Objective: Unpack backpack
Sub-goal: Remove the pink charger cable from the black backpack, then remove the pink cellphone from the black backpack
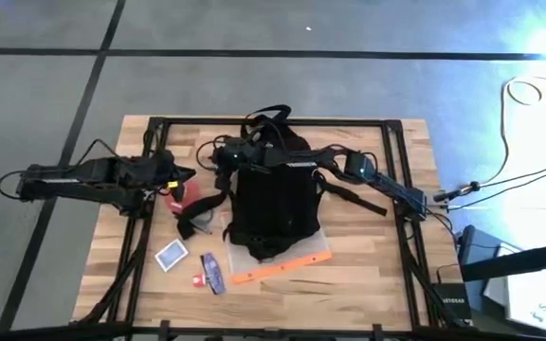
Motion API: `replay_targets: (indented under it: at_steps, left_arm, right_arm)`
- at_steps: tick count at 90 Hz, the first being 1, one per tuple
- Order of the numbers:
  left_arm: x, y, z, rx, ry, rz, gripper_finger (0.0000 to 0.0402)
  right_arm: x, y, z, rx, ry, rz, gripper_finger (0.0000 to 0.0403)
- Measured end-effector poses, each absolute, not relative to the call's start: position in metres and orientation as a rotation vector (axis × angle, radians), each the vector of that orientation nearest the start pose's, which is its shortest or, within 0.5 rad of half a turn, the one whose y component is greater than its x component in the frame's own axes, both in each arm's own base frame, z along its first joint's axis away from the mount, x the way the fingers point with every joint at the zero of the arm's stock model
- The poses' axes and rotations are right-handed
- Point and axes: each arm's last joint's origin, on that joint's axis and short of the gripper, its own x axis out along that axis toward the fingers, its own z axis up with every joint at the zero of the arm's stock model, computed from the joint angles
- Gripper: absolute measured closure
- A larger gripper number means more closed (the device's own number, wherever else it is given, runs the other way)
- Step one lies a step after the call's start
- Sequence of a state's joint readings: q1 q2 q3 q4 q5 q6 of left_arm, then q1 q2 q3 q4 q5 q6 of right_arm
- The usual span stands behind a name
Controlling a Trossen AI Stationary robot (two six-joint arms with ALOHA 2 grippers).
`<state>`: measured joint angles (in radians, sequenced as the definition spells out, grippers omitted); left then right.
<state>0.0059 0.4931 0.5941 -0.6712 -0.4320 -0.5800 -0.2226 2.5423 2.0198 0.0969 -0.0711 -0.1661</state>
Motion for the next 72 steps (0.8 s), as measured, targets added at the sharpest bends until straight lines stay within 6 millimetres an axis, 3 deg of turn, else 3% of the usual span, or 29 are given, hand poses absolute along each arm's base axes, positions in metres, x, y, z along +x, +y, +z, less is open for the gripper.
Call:
replay_targets:
  at_steps: [8, 18, 26, 34, 45, 56, 72]
  left_arm:
    - [0.104, 0.013, 0.262, -0.452, 0.413, 0.577, 0.0384]
    - [0.114, 0.011, 0.258, -0.468, 0.412, 0.526, 0.0384]
    - [0.128, 0.008, 0.247, -0.437, 0.416, 0.444, 0.0384]
    - [0.144, 0.005, 0.237, -0.416, 0.373, 0.403, 0.0384]
    - [0.163, -0.001, 0.227, -0.382, 0.304, 0.346, 0.0384]
    - [0.177, -0.007, 0.221, -0.321, 0.301, 0.335, 0.0384]
    - [0.190, -0.010, 0.197, -0.267, 0.440, 0.389, 0.0384]
  right_arm:
    - [0.553, -0.122, 0.152, -0.121, 0.440, -0.080, 0.0184]
    - [0.541, -0.120, 0.188, -0.183, 0.484, -0.062, 0.0135]
    - [0.524, -0.118, 0.227, -0.250, 0.550, -0.084, 0.0116]
    - [0.502, -0.114, 0.250, -0.279, 0.685, -0.072, 0.0114]
    - [0.470, -0.109, 0.249, -0.258, 0.874, -0.010, 0.0122]
    - [0.431, -0.101, 0.249, -0.223, 0.943, 0.025, 0.0133]
    - [0.357, -0.088, 0.222, -0.165, 0.952, -0.046, 0.0146]
